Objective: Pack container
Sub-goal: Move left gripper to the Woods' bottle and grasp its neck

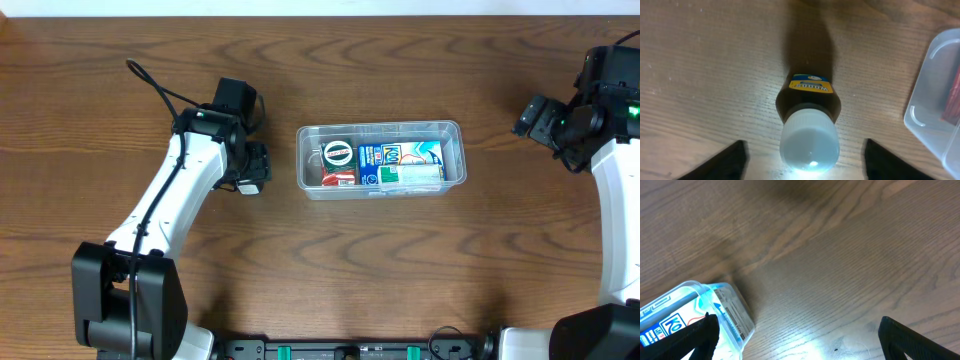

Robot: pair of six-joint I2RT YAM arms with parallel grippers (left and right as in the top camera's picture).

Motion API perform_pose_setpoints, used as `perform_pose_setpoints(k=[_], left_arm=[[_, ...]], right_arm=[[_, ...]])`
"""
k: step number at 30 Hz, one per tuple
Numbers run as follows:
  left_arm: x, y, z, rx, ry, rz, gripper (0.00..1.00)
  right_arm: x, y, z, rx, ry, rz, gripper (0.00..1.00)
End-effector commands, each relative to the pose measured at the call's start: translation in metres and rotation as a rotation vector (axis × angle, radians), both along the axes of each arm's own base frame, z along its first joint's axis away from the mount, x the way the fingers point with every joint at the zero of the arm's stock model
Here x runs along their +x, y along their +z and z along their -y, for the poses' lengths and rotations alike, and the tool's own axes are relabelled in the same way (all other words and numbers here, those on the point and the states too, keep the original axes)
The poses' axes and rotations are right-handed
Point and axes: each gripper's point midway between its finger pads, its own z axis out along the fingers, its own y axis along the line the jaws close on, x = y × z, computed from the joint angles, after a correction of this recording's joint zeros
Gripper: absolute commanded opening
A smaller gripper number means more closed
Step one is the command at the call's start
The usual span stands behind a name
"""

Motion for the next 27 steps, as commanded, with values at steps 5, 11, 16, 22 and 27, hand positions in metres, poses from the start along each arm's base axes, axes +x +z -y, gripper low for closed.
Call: perform_pose_setpoints(k=[5,11,16,22,27], left_arm=[[-0.001,-0.003,-0.002,0.007,0.0,-0.008,0.59],[0.003,-0.006,-0.001,0.006,0.001,-0.002,0.59],[0.006,-0.016,0.0,0.007,0.015,-0.019,0.59],[0.008,-0.023,0.0,0.01,0.015,-0.028,0.59],[0.009,-0.023,0.001,0.008,0.015,-0.021,0.59]], right_arm=[[0.001,0.006,0.004,-0.004,-0.019,0.015,0.99],[0.001,0.006,0.004,-0.004,-0.019,0.015,0.99],[0.001,0.006,0.004,-0.004,-0.019,0.015,0.99],[0.001,0.006,0.004,-0.004,-0.019,0.015,0.99],[0.001,0.006,0.004,-0.004,-0.019,0.015,0.99]])
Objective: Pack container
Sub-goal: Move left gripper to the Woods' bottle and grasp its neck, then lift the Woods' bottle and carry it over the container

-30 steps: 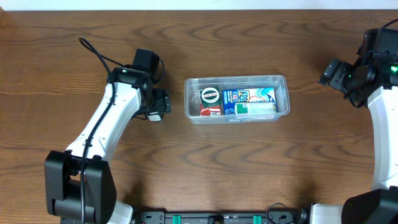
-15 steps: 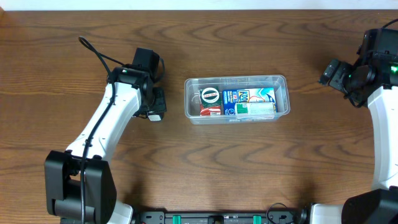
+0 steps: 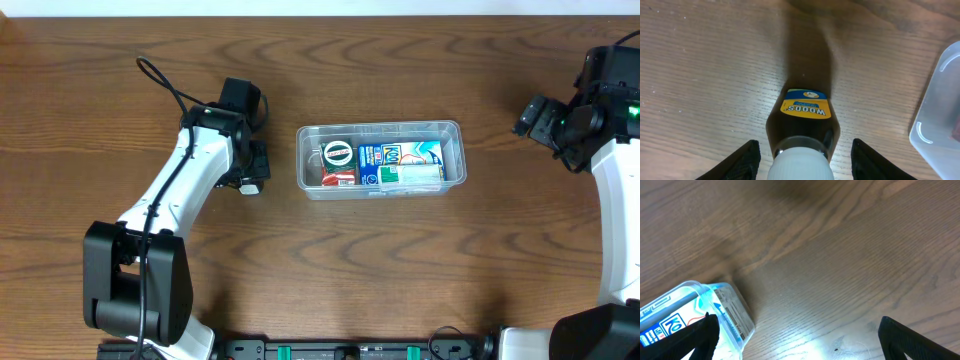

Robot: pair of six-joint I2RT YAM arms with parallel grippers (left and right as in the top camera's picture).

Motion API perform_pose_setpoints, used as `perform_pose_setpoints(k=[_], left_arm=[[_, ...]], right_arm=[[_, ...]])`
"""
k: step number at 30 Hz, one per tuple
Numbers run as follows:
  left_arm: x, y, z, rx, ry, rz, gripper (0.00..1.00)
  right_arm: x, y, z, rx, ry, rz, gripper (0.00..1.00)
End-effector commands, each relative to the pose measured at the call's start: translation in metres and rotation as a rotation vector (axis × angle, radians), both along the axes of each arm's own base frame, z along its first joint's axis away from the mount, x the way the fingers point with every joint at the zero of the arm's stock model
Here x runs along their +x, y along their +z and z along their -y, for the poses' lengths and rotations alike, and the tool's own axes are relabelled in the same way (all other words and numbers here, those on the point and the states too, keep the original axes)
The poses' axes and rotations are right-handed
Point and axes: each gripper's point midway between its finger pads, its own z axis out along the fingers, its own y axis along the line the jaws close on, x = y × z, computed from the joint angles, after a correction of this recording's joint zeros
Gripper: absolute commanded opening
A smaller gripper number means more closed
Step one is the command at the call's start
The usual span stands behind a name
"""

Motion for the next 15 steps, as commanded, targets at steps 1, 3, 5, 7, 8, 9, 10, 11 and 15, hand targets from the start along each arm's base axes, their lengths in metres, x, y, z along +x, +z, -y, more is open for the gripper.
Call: perform_pose_setpoints(k=[1,3,5,7,8,9,10,11,15], left_arm=[[-0.001,-0.002,-0.002,0.005,0.015,-0.007,0.58],[-0.001,-0.002,-0.002,0.005,0.015,-0.006,0.58],[-0.001,-0.002,-0.002,0.005,0.015,-0.006,0.57],[-0.001,-0.001,-0.002,0.005,0.015,-0.006,0.52],[-0.002,-0.001,-0.002,0.004,0.015,-0.006,0.5],[-0.002,0.0,-0.002,0.004,0.015,-0.006,0.47],[-0.002,0.001,-0.002,0.004,0.015,-0.007,0.45],[-0.002,0.002,-0.002,0.005,0.015,-0.007,0.43],[-0.001,0.008,-0.002,0.003,0.015,-0.001,0.4]], right_arm=[[0.001,0.006,0.004,-0.004,-0.018,0.016,0.99],[0.001,0.006,0.004,-0.004,-0.018,0.015,0.99],[0.001,0.006,0.004,-0.004,-0.018,0.015,0.99],[0.001,0.006,0.004,-0.004,-0.018,0.015,0.99],[0.001,0.006,0.004,-0.004,-0.018,0.015,0.99],[0.001,0.006,0.004,-0.004,-0.018,0.015,0.99],[0.001,0.006,0.004,-0.004,-0.018,0.015,0.99],[0.001,0.006,0.004,-0.004,-0.018,0.015,0.99],[0.001,0.006,0.004,-0.004,-0.018,0.015,0.99]])
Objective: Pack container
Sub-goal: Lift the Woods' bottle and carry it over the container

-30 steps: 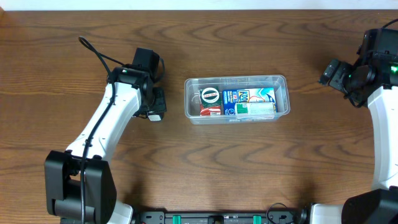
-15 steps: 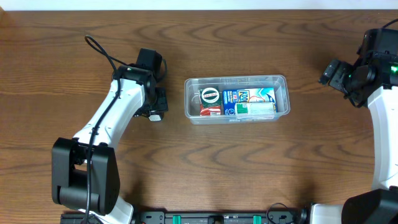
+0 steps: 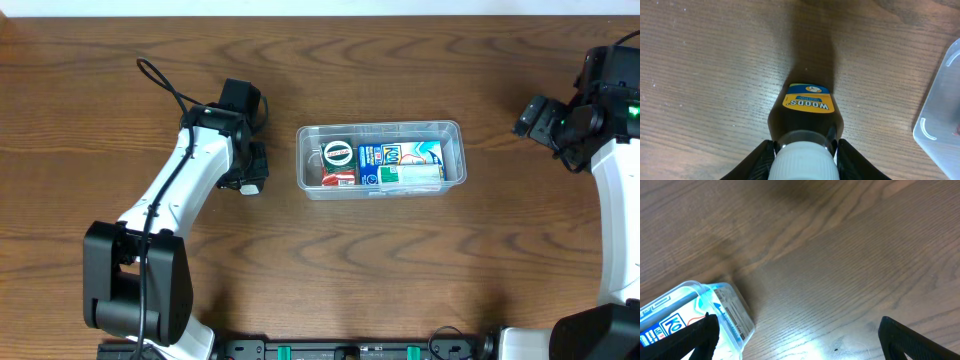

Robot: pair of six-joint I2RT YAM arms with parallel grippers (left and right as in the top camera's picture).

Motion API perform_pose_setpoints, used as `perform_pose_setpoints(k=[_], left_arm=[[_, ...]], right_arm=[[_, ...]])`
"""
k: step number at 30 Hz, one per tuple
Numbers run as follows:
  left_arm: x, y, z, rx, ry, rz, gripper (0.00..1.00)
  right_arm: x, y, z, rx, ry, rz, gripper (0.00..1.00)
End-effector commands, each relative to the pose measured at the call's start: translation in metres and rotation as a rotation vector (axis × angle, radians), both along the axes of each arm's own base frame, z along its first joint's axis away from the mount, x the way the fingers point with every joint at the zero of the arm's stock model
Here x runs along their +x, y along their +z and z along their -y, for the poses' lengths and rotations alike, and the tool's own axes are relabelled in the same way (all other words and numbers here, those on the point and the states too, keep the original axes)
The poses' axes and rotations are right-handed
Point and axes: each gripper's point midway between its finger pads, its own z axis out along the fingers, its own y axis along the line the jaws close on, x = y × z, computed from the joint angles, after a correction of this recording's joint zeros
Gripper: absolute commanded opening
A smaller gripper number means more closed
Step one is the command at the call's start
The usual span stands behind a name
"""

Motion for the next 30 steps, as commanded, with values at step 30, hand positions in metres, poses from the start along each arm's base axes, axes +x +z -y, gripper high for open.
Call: perform_pose_setpoints(k=[30], left_arm=[[-0.004,0.138,0.035,-0.188,-0.223,0.396,0.2]], right_arm=[[0.001,0.006,0.004,-0.004,-0.018,0.015,0.99]])
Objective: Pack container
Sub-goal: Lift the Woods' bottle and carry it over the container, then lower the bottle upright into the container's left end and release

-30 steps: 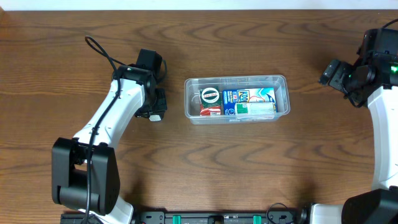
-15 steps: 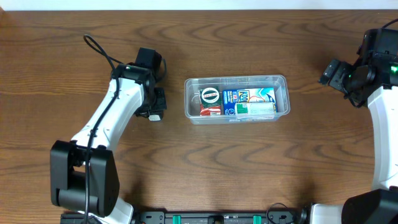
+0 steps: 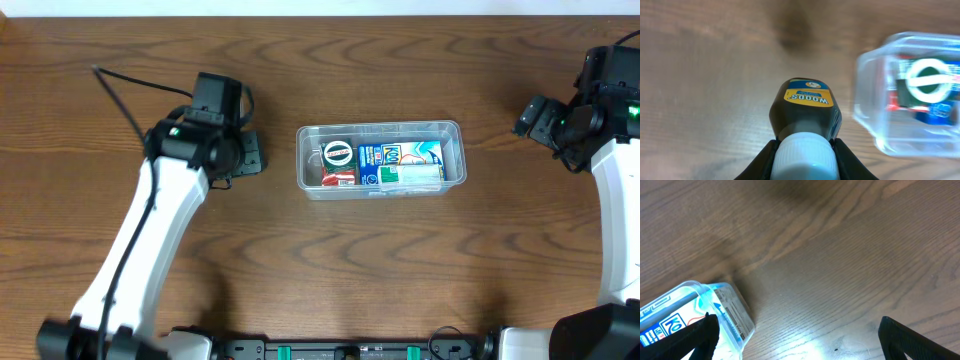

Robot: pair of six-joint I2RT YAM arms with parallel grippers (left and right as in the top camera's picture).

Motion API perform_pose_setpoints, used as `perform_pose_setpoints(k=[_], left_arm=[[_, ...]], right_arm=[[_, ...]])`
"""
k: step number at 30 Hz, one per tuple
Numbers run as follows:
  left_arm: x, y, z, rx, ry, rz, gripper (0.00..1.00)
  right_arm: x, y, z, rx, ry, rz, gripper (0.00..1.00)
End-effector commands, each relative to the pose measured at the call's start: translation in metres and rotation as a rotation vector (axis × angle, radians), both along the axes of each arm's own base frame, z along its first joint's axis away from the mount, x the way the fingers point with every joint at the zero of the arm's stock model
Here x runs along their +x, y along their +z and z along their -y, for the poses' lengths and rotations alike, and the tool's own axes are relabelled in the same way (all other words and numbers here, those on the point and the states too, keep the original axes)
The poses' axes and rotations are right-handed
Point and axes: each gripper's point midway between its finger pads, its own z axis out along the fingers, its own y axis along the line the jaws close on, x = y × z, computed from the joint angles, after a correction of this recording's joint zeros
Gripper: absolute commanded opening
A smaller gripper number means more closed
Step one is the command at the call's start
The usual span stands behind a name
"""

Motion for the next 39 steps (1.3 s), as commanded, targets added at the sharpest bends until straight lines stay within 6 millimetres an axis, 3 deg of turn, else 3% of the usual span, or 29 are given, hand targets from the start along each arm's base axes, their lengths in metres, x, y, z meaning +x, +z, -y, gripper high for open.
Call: perform_pose_setpoints(k=[1,6,10,17,20,39], left_arm=[[-0.002,0.045,0.022,-0.05,-0.157,0.152,0.2],[-0.01,0.079,0.05,-0.042,-0.346,0.302,0.2],[-0.018,0.083,0.075,0.017,-0.541,0.358,0.2],[-0.024,0.072,0.093,0.115,-0.774,0.371,0.2],[-0.022,0.065,0.094,0.165,-0.857,0.374,0.07],[-0.006,0.001,0.102,0.301,-1.167,0.252,0.06]], right_arm=[[0.001,0.006,0.004,-0.004,-0.018,0.015,0.99],[0.001,0.006,0.004,-0.004,-0.018,0.015,0.99],[0.001,0.006,0.004,-0.004,-0.018,0.015,0.99],[0.001,0.006,0.004,-0.004,-0.018,0.015,0.99],[0.001,0.006,0.004,-0.004,-0.018,0.015,0.99],[0.001,0.006,0.004,-0.004,-0.018,0.015,0.99]])
